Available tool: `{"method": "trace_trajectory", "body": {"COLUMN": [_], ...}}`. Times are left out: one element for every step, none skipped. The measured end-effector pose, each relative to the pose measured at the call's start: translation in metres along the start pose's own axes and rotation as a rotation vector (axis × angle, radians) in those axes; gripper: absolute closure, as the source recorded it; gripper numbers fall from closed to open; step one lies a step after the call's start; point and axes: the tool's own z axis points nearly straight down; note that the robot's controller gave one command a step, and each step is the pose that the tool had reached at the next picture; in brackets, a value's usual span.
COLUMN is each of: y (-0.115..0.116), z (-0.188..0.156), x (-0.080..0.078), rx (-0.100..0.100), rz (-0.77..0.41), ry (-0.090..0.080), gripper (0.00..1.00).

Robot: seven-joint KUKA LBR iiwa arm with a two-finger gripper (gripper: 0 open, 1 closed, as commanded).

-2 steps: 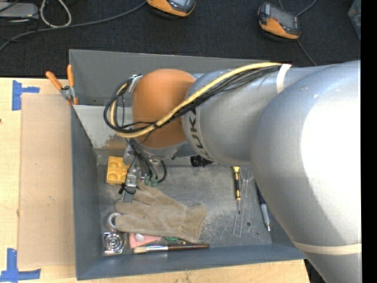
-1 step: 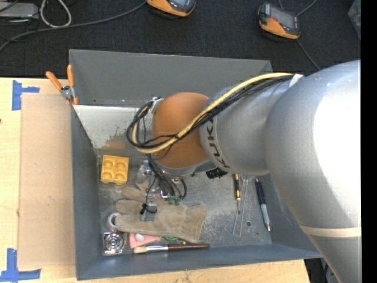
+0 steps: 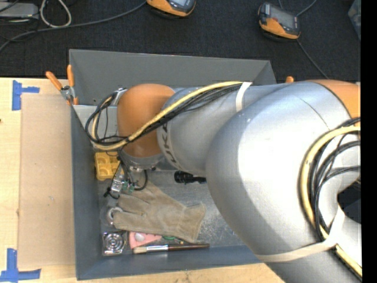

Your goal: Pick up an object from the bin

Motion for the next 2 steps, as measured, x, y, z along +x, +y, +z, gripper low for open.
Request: {"method": "trace_trajectory", "body": {"y": [-0.0718, -0.0719], "z": [-0.0035, -0.0035], "x": [0.0126, 0.0125], "rx": [-0.011, -0.012], "rz": [-0.559, -0.559], "ry": [0.008, 0.008], "gripper": [1.0, 1.0]}}
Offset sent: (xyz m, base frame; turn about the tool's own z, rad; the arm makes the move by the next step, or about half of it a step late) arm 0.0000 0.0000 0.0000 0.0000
